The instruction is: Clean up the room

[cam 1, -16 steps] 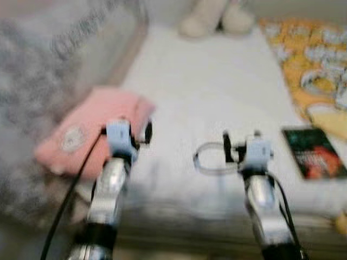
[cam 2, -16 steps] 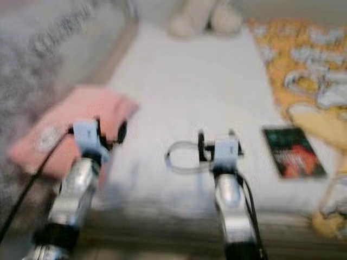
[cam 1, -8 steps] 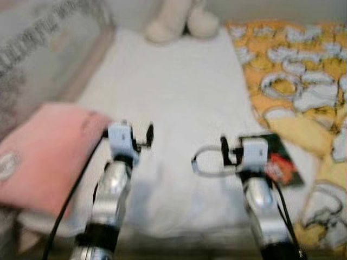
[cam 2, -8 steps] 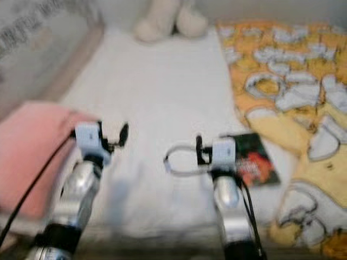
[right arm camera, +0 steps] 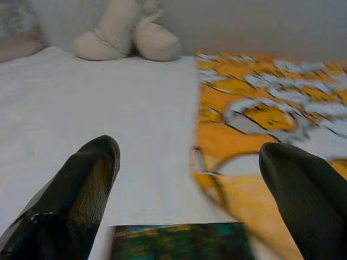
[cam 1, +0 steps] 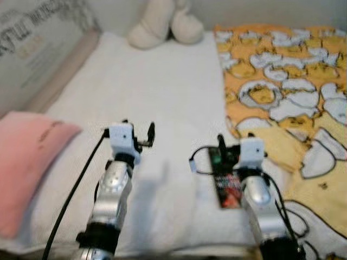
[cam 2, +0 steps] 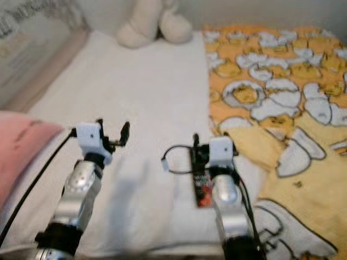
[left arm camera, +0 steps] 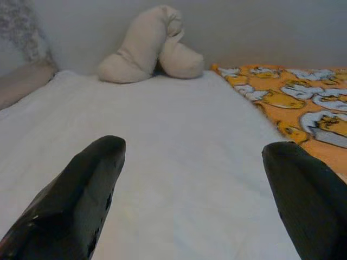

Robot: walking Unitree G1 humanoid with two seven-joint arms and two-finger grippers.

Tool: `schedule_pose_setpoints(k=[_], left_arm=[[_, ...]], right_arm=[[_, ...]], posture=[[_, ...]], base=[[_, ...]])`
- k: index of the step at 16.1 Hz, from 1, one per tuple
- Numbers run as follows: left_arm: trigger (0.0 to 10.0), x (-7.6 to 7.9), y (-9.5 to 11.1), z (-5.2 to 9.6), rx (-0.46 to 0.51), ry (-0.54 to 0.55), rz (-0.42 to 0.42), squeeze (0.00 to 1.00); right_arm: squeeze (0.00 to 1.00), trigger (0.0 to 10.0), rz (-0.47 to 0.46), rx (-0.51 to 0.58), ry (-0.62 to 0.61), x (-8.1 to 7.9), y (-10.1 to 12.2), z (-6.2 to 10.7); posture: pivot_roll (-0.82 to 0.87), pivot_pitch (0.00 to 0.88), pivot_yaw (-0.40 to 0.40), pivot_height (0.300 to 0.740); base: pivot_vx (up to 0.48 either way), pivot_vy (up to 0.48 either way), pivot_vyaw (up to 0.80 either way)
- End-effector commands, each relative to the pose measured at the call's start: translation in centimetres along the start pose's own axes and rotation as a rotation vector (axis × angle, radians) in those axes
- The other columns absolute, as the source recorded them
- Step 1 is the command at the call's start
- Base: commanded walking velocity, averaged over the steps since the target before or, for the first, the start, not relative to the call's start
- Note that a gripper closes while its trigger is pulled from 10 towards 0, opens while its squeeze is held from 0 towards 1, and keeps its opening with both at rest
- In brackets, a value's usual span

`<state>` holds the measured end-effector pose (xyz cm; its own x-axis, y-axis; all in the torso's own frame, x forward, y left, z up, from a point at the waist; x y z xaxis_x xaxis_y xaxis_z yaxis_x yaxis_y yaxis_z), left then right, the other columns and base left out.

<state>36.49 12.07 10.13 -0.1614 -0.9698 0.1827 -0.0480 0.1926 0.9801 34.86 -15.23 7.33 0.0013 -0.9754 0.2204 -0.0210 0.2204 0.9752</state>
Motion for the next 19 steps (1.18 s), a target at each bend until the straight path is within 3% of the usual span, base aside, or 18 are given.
schedule_pose_setpoints(k=[1,4,5,8,10,11,13,14,15,17,19], left_arm=[[10.0,0.7,0.6,-0.1,0.026,-0.025,0.008,0.00],[10.0,1.2,1.0,0.0,0.035,-0.052,0.008,0.00],[10.0,1.2,0.9,0.1,0.034,-0.054,0.010,0.00],[10.0,0.6,0.6,0.5,0.020,-0.034,0.022,0.00],[10.0,0.7,0.8,0.4,0.023,-0.044,0.021,0.00],[10.0,0.7,1.4,0.1,0.035,-0.062,0.012,0.00],[10.0,0.8,1.5,-0.1,0.032,-0.080,0.000,0.00],[10.0,0.9,1.5,-0.2,0.028,-0.088,-0.006,0.00],[10.0,1.3,1.8,-0.3,0.041,-0.117,-0.038,0.00],[10.0,1.0,1.9,-0.1,0.032,-0.089,-0.007,0.00],[10.0,0.2,0.7,0.6,-0.002,0.002,0.099,0.00]], right_arm=[[0.00,10.0,-0.049,-0.069,-0.033,1.0,-1.4,0.1],[0.00,10.0,-0.006,-0.134,-0.018,1.7,-3.7,2.3],[0.00,10.0,-0.042,-0.187,-0.025,1.9,-4.9,3.3],[0.00,10.0,-0.189,-0.333,-0.046,2.6,-7.6,3.9],[0.00,10.0,-0.154,-0.297,-0.114,4.6,-6.8,3.1],[0.00,10.0,-0.055,-0.245,-0.211,7.2,-5.7,2.5],[0.00,10.0,-0.040,-0.255,-0.241,8.3,-5.8,2.2],[0.00,10.0,-0.037,-0.256,-0.245,8.4,-5.8,2.2],[0.00,10.0,0.028,-0.201,-0.242,8.3,-4.5,2.0],[0.00,10.0,0.111,-0.092,-0.175,6.2,-2.1,2.8],[0.00,10.0,0.128,-0.040,-0.175,5.2,-0.9,4.0]], posture=[[-0.21,0.000,0.074,0.740],[-0.20,0.000,0.071,0.740],[-0.20,0.000,0.069,0.740],[-0.20,0.000,0.076,0.740],[-0.20,0.000,0.080,0.740],[-0.20,0.000,0.084,0.740],[-0.20,0.000,0.088,0.740],[-0.20,0.000,0.087,0.740],[-0.19,0.000,0.087,0.740],[-0.20,0.001,0.077,0.740],[-0.20,0.002,0.068,0.740]], base=[[0.000,0.000,0.00],[0.000,0.000,0.00],[0.000,0.000,0.00],[0.000,0.000,0.00],[0.000,0.000,0.00],[0.000,0.000,0.00],[0.000,0.000,0.00],[0.000,0.000,0.00],[0.000,0.000,0.00],[0.000,-0.234,0.00],[0.000,-0.469,0.00]])
Point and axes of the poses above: a point about 5 cm out from each wrist's last joint towards the gripper, its own z axis pointing back from the gripper into the wrist, its own y axis along the axis of the wrist's last joint, x = y × z, the point moved 6 cm from there along -z, pointing out of the wrist towards the gripper, and after that the axes turned 8 degrees about z, right-handed, at the moved point
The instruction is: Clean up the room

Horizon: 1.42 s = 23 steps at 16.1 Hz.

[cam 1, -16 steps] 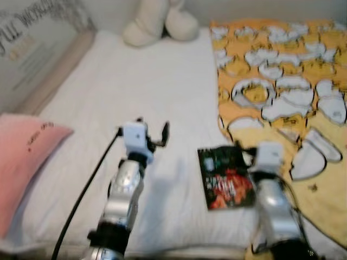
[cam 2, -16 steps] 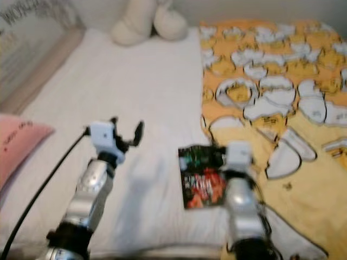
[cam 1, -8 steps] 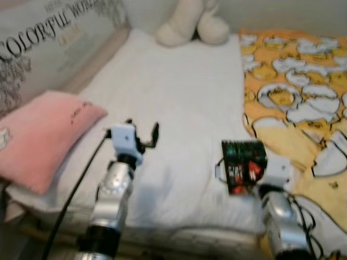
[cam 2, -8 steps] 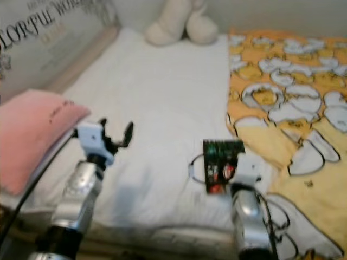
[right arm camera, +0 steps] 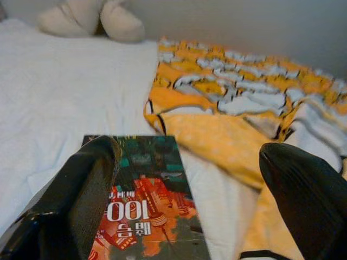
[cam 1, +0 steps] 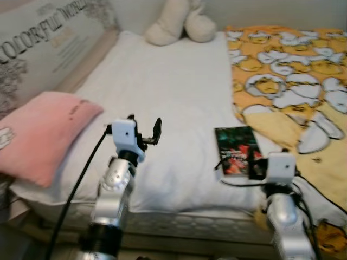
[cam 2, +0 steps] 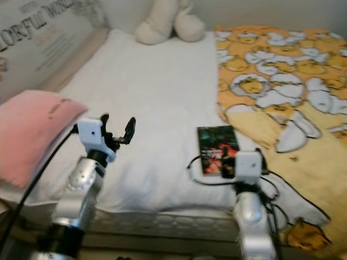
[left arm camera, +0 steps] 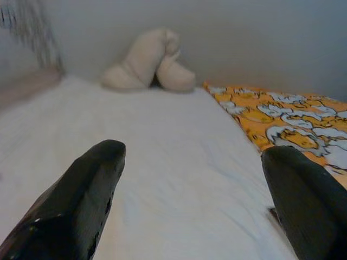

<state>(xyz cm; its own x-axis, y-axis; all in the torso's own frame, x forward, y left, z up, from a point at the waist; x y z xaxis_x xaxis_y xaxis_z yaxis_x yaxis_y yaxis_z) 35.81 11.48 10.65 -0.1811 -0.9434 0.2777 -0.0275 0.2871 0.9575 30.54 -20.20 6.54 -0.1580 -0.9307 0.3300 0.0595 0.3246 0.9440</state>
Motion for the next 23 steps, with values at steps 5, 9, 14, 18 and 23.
schedule_pose_setpoints(k=[5,9,14,18,23], left_arm=[[10.0,-0.6,-1.1,-0.1,-0.041,0.063,0.007,0.00],[10.0,-2.5,0.0,-1.0,-0.021,0.153,-0.032,0.00],[10.0,-2.8,0.6,-1.5,-0.015,0.131,-0.119,0.00],[10.0,-2.3,1.0,-1.6,0.000,0.087,-0.141,0.00],[10.0,-2.7,0.0,-2.8,-0.064,0.081,-0.064,0.00]], right_arm=[[0.00,10.0,0.071,0.120,-0.049,2.0,2.6,-1.6],[0.00,10.0,-0.065,0.034,0.042,0.2,2.0,-4.0],[0.00,10.0,-0.175,-0.008,0.149,-3.0,2.1,-5.6],[0.00,10.0,-0.251,-0.090,0.196,-5.1,0.9,-6.0],[0.00,10.0,-0.072,0.016,0.127,-3.0,1.9,-4.5]], posture=[[-0.22,0.000,0.068,0.740],[-0.22,0.000,0.074,0.740],[-0.19,0.000,0.074,0.740],[-0.18,0.000,0.077,0.740],[-0.22,0.000,0.061,0.740]], base=[[0.000,-0.457,0.00],[0.067,-0.314,0.00],[0.000,0.000,0.00],[0.000,0.000,0.00],[0.000,0.000,-0.29]])
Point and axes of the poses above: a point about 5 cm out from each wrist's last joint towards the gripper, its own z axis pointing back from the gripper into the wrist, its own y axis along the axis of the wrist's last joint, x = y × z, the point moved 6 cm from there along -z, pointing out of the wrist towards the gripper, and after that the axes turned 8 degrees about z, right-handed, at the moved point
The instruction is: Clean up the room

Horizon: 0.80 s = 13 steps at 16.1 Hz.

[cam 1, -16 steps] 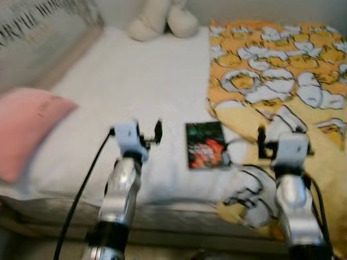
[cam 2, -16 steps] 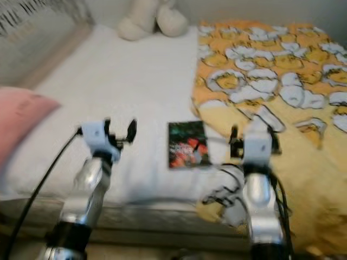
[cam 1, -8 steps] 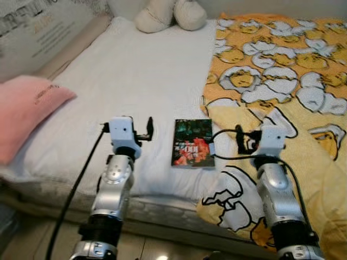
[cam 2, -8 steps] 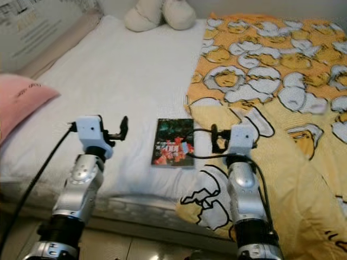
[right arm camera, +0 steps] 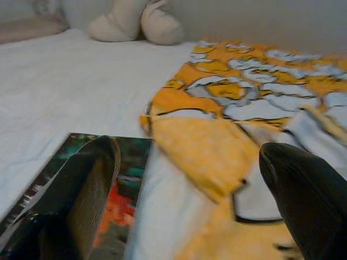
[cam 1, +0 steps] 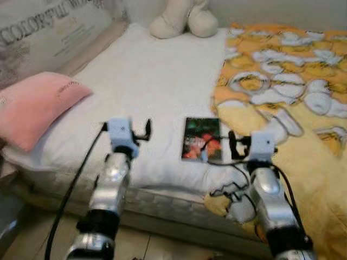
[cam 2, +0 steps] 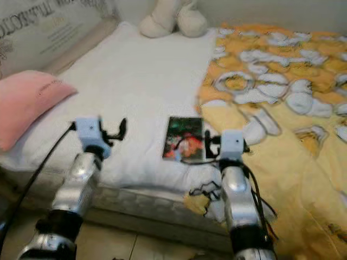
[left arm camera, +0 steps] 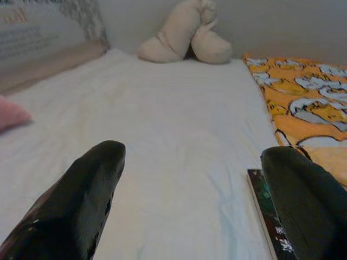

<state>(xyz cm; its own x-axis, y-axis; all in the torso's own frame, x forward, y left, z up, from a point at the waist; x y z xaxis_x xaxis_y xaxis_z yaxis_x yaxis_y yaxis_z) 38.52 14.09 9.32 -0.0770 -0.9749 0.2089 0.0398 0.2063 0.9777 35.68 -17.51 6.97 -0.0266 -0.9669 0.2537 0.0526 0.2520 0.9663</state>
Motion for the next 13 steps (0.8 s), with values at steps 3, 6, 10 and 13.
schedule_pose_setpoints(k=[3,6,10,13], left_arm=[[10.0,1.2,1.1,-1.2,0.023,-0.048,-0.010,0.00],[10.0,1.9,-0.1,-1.9,-0.039,-0.062,-0.034,0.00],[10.0,0.7,-0.7,-2.7,-0.088,-0.036,-0.018,0.00],[10.0,1.1,0.3,-3.5,-0.070,-0.080,-0.076,0.00]], right_arm=[[0.00,10.0,0.009,0.011,-0.004,-0.3,0.0,0.9],[0.00,10.0,0.018,0.023,-0.005,-0.4,0.3,1.3],[0.00,10.0,0.026,0.019,-0.005,-0.4,0.3,1.6],[0.00,10.0,0.023,0.014,0.003,-0.7,-0.1,2.2]], posture=[[-0.24,0.008,0.059,0.740],[-0.24,0.012,0.058,0.740],[-0.26,0.015,0.053,0.740],[-0.25,0.021,0.055,0.740]], base=[[0.000,0.000,-0.67],[0.000,0.000,-0.67],[0.000,0.000,-0.66],[0.000,0.474,-0.66]])
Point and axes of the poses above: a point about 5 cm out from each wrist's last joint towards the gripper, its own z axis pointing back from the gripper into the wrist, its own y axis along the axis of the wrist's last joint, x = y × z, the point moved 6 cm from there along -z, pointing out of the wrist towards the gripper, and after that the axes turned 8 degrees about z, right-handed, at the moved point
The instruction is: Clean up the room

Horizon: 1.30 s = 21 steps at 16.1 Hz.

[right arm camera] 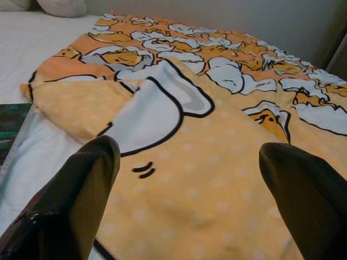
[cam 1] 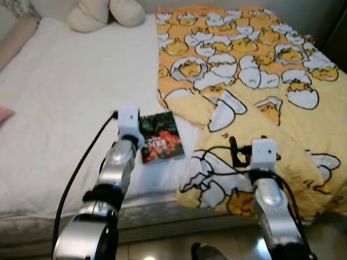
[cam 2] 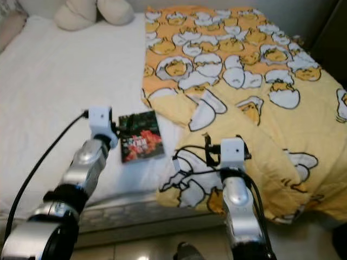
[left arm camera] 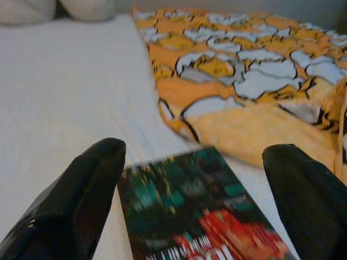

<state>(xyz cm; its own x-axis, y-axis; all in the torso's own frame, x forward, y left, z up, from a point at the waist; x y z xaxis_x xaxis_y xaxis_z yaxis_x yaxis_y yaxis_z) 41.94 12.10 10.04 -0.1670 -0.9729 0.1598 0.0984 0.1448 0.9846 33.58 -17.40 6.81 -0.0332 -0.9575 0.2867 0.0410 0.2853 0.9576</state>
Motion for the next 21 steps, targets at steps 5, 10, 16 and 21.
schedule_pose_setpoints(k=[5,10,16,21], left_arm=[[10.0,0.5,-1.1,-0.7,-0.090,-0.031,0.029,0.00],[10.0,0.2,3.0,-0.7,0.103,-0.028,-0.051,0.00],[10.0,2.2,4.5,1.4,0.275,-0.048,0.032,0.00],[10.0,2.7,4.5,1.8,0.275,-0.040,0.058,0.00]], right_arm=[[0.00,10.0,-0.015,0.005,0.022,-1.0,0.2,0.4],[0.00,10.0,-0.031,0.034,0.015,-0.8,1.2,-0.3],[0.00,10.0,-0.003,0.085,-0.001,-0.1,2.6,-1.3],[0.00,10.0,-0.003,0.086,-0.021,0.8,3.0,-2.4]], posture=[[-0.25,0.032,0.054,0.740],[-0.25,0.032,0.065,0.740],[-0.23,0.012,0.055,0.740],[-0.23,0.019,0.057,0.740]], base=[[0.000,0.088,-0.27],[0.000,0.000,0.00],[0.400,-0.111,0.00],[0.434,0.000,0.00]])
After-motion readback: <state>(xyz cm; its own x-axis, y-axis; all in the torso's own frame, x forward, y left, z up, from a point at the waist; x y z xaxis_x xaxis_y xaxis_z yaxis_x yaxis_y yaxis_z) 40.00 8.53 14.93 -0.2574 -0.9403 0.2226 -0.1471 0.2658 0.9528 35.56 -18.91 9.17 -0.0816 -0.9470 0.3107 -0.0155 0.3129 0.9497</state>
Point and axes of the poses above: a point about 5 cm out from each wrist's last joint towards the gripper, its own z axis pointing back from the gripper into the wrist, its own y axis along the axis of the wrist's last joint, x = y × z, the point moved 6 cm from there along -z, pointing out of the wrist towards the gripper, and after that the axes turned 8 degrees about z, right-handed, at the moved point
